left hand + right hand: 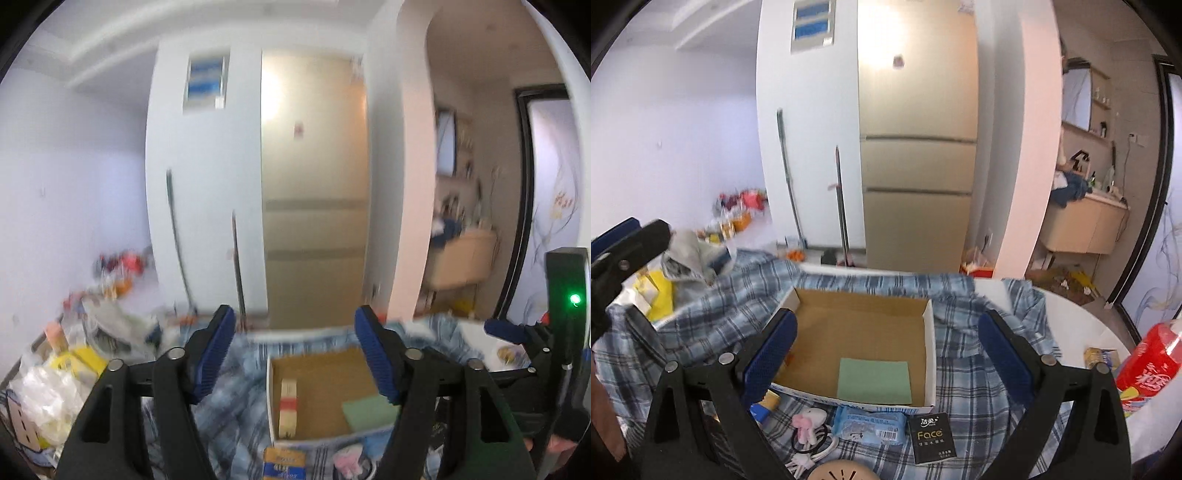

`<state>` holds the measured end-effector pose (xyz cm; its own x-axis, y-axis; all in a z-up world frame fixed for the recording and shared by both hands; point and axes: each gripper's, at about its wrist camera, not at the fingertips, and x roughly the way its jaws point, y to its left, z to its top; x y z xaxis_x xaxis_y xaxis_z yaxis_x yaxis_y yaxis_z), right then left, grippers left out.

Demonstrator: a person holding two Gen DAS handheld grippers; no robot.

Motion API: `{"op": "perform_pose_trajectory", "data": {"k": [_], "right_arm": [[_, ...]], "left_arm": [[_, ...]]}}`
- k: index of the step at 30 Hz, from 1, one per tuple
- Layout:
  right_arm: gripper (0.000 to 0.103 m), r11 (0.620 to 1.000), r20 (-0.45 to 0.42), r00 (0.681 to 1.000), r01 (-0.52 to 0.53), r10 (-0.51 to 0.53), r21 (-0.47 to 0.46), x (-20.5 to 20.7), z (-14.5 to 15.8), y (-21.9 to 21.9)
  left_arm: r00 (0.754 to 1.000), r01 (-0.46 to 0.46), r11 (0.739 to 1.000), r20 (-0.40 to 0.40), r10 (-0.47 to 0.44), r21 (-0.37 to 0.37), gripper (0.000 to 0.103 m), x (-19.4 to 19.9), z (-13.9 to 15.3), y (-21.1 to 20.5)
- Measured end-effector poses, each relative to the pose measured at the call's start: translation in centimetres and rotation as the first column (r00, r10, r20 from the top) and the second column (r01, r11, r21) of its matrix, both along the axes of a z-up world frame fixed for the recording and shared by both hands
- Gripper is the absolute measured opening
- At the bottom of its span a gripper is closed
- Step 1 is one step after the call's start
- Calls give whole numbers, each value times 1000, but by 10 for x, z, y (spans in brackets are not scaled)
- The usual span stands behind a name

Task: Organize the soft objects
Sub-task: 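Raise both open grippers away from the box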

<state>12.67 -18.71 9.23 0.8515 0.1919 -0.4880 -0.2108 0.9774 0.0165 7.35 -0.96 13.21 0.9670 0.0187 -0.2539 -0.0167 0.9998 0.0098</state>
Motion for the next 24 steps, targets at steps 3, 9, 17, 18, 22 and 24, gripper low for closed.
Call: {"op": "perform_pose_trajectory", "data": {"k": [3, 9, 17, 18, 22, 24], "right_arm": [[99, 1000, 67, 998, -2, 1, 19, -21, 9, -7], [102, 998, 216, 976, -31, 19, 53, -62, 16, -13], [103, 998, 378, 925, 14, -35, 59, -90, 7, -17], [103, 998, 381, 924, 13, -37, 66, -90, 4, -18], [103, 996, 390, 919, 18, -53, 93, -90, -7, -20], [103, 994, 399, 915, 16, -59, 111, -90, -14, -21]], "left_arm": [[990, -20, 1000, 137, 18, 9, 88, -34, 10, -2], [976, 35, 999, 216, -34, -1, 101, -69, 16, -2], [941, 31, 999, 337, -39, 28, 103, -98, -5, -2], [939, 39, 999, 342, -43, 18, 103, -100, -7, 0], [931, 53, 999, 360, -53, 11, 103, -105, -22, 8], [928, 18, 1000, 373, -21, 10, 103, -105, -30, 11]]}}
